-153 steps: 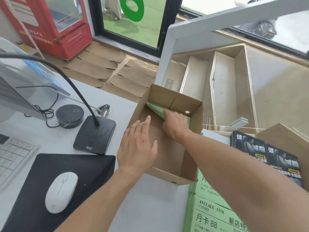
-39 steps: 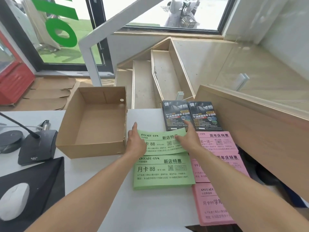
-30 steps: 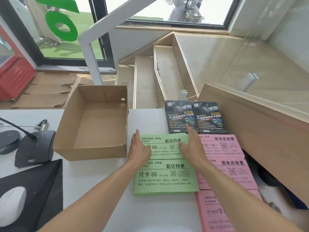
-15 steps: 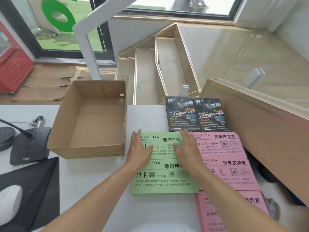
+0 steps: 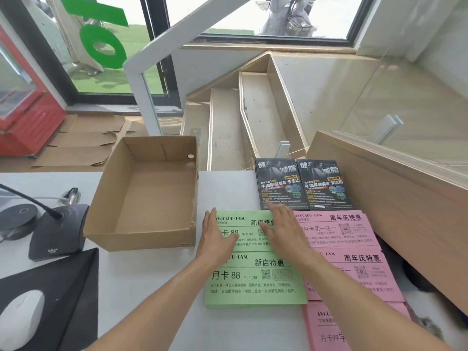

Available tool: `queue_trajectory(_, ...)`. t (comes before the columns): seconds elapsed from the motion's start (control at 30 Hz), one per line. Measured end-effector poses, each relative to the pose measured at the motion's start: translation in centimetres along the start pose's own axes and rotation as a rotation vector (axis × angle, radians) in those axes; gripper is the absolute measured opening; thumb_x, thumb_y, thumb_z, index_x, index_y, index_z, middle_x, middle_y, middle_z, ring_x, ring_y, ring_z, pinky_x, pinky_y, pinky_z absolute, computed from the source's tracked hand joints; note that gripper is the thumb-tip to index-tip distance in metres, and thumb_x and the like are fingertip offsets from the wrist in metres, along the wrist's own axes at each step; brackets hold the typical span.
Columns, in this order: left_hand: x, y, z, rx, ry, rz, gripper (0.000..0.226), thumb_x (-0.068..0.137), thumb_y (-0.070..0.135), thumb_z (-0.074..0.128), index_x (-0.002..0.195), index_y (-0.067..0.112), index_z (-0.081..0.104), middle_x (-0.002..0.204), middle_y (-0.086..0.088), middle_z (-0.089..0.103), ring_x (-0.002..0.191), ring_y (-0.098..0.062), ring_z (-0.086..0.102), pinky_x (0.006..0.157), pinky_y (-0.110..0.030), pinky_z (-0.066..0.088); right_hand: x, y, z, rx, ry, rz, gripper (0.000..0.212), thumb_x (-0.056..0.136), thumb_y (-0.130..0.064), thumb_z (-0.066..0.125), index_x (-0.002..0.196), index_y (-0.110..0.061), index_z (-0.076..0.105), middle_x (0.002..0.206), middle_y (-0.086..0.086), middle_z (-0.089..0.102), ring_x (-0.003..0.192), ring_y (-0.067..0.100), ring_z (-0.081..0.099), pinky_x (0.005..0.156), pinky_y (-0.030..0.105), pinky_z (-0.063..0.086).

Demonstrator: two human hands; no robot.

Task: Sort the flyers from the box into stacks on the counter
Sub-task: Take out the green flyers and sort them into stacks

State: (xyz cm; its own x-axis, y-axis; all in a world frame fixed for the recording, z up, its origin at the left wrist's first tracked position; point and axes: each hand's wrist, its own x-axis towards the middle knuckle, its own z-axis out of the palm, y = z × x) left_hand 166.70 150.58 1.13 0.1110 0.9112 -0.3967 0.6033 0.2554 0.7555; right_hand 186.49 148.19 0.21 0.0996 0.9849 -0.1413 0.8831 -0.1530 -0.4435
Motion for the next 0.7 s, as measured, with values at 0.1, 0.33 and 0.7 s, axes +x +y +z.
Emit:
queue_trajectory(0.1, -0.2, -0.3, 0.1, 0.009, -0.019, 0.015, 0.096, 0.095, 0.029, 0.066, 0.162, 0.026, -0.002, 0.170, 0.009, -0.009, 0.156, -0.010, 0.005, 0.120, -0.030, 0.018, -0.4, 0.8, 0.3, -0.026, 0.053, 0.021, 0.063, 0.106, -0.049, 0.036, 0.161, -0.025, 0.014, 0.165, -0.004, 0.021, 0.155, 0.014, 0.004, 0.126, 0.033, 0.001)
queue_trajectory(0.33, -0.4, -0.5, 0.2, 0.018, -0.068, 0.005, 0.100, 0.095, 0.035, 0.067, 0.162, 0.028, -0.007, 0.168, 0.011, -0.016, 0.156, -0.011, 0.002, 0.121, -0.034, 0.019, -1.7, 3.0, 0.1, 0.052, 0.066, 0.067, 0.067, 0.105, -0.056, 0.028, 0.162, -0.028, 0.007, 0.169, -0.011, 0.008, 0.155, 0.008, -0.002, 0.127, 0.035, 0.003)
queue_trajectory(0.7, -5.8, -0.4, -4.7, -0.173, 0.463, 0.554, 0.065, 0.092, 0.005, 0.070, 0.147, 0.028, 0.045, 0.155, 0.022, 0.039, 0.146, 0.002, 0.031, 0.119, -0.018, 0.025, -3.0, -4.4, -2.7, 0.390, 0.262, 0.008, 0.052, 0.099, -0.029, 0.062, 0.147, -0.037, 0.044, 0.135, -0.018, 0.057, 0.127, 0.004, 0.049, 0.111, 0.036, 0.042)
